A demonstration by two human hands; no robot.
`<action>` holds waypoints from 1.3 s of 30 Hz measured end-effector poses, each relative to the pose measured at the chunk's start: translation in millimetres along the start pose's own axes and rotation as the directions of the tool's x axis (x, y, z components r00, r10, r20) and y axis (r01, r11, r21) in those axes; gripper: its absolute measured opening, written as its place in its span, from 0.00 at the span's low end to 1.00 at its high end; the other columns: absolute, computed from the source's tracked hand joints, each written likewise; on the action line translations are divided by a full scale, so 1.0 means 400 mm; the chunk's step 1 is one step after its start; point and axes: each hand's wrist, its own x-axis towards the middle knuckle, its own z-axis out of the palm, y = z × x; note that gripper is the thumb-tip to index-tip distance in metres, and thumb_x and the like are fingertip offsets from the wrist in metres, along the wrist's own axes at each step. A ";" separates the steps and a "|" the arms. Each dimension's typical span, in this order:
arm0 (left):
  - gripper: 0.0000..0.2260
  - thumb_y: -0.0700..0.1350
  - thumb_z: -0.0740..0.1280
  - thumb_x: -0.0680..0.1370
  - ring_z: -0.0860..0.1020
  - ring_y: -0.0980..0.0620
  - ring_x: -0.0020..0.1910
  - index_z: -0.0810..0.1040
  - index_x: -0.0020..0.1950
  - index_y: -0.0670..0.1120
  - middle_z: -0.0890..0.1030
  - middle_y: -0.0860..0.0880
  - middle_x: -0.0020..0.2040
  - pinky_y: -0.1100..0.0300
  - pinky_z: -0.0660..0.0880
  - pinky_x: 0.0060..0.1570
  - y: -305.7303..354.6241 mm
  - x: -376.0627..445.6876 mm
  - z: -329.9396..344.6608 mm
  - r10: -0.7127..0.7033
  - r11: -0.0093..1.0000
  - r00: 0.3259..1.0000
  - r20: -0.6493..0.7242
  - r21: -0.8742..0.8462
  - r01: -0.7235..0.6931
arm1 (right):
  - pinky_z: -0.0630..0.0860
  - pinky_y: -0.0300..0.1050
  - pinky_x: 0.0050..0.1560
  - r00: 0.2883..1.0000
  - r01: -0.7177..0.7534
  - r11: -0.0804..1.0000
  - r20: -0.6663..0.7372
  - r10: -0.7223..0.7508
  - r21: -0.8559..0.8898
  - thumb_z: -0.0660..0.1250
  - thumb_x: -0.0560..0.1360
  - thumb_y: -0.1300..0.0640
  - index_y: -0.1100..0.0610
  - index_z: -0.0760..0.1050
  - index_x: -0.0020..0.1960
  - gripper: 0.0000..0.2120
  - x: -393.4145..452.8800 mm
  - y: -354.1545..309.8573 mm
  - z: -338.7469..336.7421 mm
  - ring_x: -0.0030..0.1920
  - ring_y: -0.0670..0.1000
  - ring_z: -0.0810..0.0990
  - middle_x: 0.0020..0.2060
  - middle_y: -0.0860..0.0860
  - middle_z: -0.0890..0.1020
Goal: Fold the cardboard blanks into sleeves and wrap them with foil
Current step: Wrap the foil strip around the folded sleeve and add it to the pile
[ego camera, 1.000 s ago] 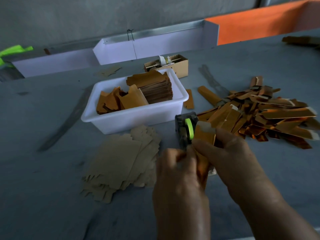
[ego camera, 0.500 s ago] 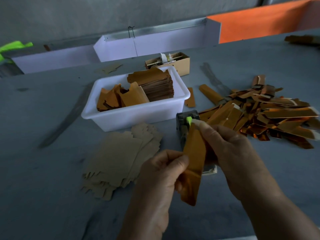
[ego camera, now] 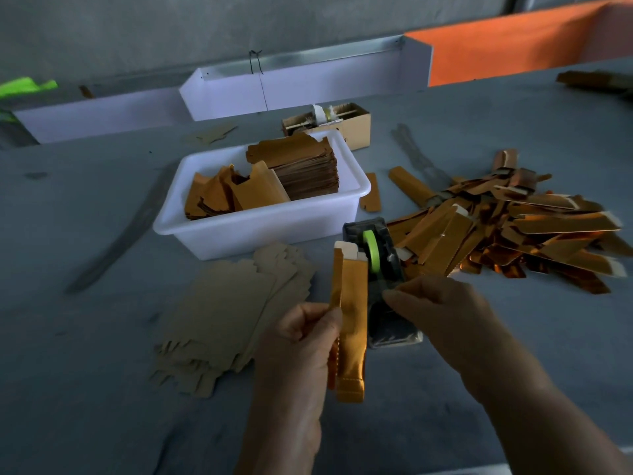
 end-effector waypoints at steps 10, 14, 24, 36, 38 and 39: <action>0.08 0.43 0.69 0.75 0.72 0.58 0.25 0.81 0.36 0.46 0.77 0.51 0.28 0.68 0.68 0.22 -0.008 -0.006 0.030 -0.039 0.999 0.999 -0.002 -0.024 0.039 | 0.73 0.41 0.42 0.997 -0.053 0.910 -0.027 0.070 0.411 0.68 0.72 0.57 0.56 0.79 0.40 0.04 -0.008 0.004 0.037 0.44 0.51 0.80 0.41 0.51 0.81; 0.09 0.41 0.67 0.77 0.72 0.60 0.23 0.80 0.36 0.46 0.76 0.51 0.27 0.68 0.68 0.20 -0.009 -0.004 0.027 -0.050 0.998 0.998 -0.027 -0.049 0.048 | 0.75 0.44 0.47 0.991 -0.133 0.773 0.064 0.120 0.620 0.66 0.69 0.53 0.57 0.79 0.39 0.08 -0.021 -0.004 0.014 0.45 0.50 0.81 0.41 0.50 0.83; 0.09 0.42 0.67 0.77 0.72 0.58 0.23 0.80 0.37 0.46 0.77 0.50 0.26 0.66 0.68 0.21 0.001 0.010 0.006 -0.021 0.999 0.999 -0.040 -0.033 0.019 | 0.67 0.26 0.43 0.956 0.127 0.984 -0.250 -0.156 -0.127 0.68 0.73 0.57 0.53 0.75 0.34 0.09 -0.052 0.018 0.055 0.58 0.45 0.72 0.62 0.42 0.69; 0.10 0.44 0.68 0.76 0.73 0.63 0.25 0.78 0.34 0.52 0.77 0.55 0.27 0.71 0.67 0.23 0.036 0.008 0.013 0.097 0.991 0.970 0.222 0.068 -0.115 | 0.64 0.20 0.46 0.860 0.249 0.935 -0.385 -0.334 -0.254 0.73 0.69 0.64 0.56 0.75 0.34 0.09 -0.060 0.042 0.086 0.57 0.50 0.75 0.60 0.49 0.75; 0.10 0.45 0.67 0.77 0.73 0.62 0.26 0.77 0.35 0.52 0.76 0.55 0.27 0.71 0.68 0.25 0.034 0.008 0.021 0.071 0.989 0.950 0.305 0.101 -0.107 | 0.65 0.24 0.44 0.844 0.283 0.920 -0.385 -0.373 -0.271 0.74 0.68 0.62 0.57 0.75 0.36 0.07 -0.061 0.043 0.091 0.53 0.49 0.76 0.59 0.51 0.76; 0.09 0.45 0.67 0.77 0.73 0.62 0.26 0.76 0.36 0.52 0.76 0.55 0.27 0.71 0.68 0.25 0.033 0.009 0.024 0.058 0.988 0.943 0.329 0.116 -0.101 | 0.66 0.24 0.41 0.834 0.305 0.913 -0.387 -0.393 -0.270 0.73 0.67 0.60 0.58 0.77 0.37 0.05 -0.061 0.043 0.092 0.49 0.46 0.76 0.58 0.52 0.76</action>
